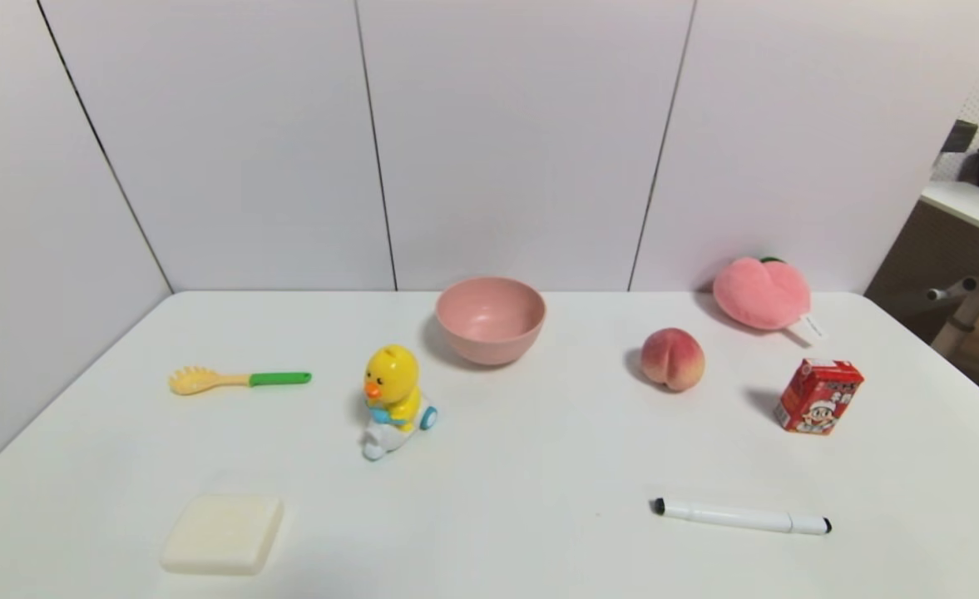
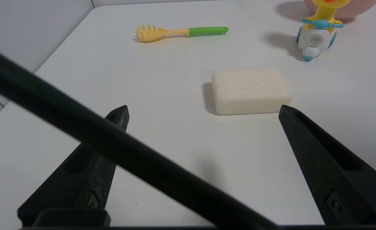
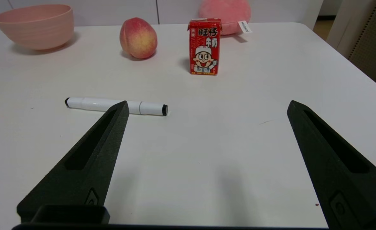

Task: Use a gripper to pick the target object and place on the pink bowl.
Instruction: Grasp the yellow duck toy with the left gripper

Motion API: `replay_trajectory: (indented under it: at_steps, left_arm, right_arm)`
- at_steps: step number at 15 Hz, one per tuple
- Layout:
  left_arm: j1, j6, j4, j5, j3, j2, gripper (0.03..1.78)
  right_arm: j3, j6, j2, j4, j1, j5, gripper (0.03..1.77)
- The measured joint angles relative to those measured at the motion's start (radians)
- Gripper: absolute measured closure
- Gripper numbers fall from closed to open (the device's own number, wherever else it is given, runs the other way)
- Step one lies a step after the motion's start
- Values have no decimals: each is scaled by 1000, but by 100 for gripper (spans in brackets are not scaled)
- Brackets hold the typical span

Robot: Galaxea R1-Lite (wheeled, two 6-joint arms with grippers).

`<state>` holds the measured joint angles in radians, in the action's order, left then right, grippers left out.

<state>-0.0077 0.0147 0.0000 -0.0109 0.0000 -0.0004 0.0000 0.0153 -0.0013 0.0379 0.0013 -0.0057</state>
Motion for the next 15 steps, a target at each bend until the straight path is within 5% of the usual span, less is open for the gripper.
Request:
replay_trajectory:
  at_steps: [15]
  left_arm:
    - [0, -41, 0, 4, 0, 0, 12]
  right_arm:
    - [0, 0, 0, 0, 0, 0, 9]
